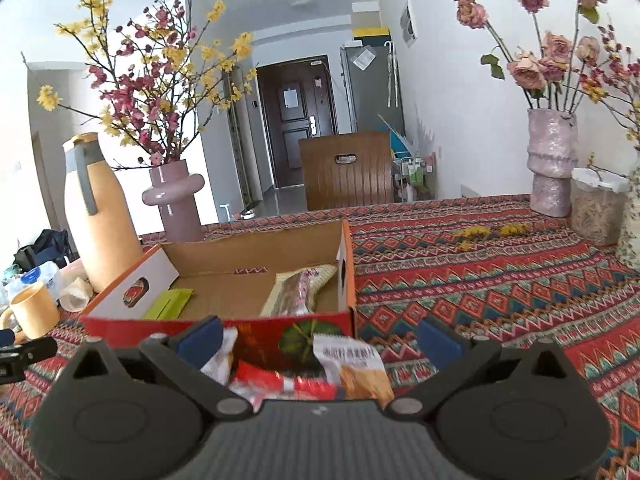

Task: Organize snacks
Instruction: 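Withdraw both tools from the box back over the snack pile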

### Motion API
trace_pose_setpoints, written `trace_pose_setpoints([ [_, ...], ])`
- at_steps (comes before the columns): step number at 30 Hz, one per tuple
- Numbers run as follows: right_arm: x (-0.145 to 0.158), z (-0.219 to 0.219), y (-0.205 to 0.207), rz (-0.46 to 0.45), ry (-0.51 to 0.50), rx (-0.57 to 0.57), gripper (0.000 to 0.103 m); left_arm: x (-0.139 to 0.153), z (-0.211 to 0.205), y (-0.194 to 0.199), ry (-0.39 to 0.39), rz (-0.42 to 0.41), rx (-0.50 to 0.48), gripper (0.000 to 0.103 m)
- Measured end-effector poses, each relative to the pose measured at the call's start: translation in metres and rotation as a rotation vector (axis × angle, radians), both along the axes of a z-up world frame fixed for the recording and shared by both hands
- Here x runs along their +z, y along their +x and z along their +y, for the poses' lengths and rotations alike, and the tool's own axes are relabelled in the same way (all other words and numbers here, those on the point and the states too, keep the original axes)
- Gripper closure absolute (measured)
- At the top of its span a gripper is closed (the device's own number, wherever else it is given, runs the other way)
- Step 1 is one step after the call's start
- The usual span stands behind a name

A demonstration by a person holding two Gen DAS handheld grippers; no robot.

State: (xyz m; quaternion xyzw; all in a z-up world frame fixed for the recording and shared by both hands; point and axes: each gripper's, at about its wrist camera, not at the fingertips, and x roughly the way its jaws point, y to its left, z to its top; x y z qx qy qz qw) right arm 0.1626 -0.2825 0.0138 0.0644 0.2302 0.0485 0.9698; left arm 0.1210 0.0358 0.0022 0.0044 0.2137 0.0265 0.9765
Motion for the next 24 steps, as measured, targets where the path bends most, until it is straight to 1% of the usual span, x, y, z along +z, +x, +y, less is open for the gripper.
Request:
trace_pose_setpoints([
  [8, -0.019, -0.006, -0.039, -0.012, -0.015, -0.028, 0.0, -0.025, 0.008, -0.006, 0.014, -0.018, 0.025, 0.0],
  [16, -0.038, -0.009, -0.063, -0.003, 0.0, -0.069, 0.0, -0.028, 0.017, -0.009, -0.036, -0.055, 0.041, 0.0],
  [20, -0.046, -0.009, -0.069, 0.011, 0.015, -0.079, 0.0, -0.028, 0.016, -0.013, -0.032, -0.073, 0.04, 0.0],
  [24, -0.047, -0.007, -0.073, 0.021, 0.008, -0.081, 0.0, -0.029, 0.013, -0.011, -0.019, -0.063, 0.044, 0.0],
])
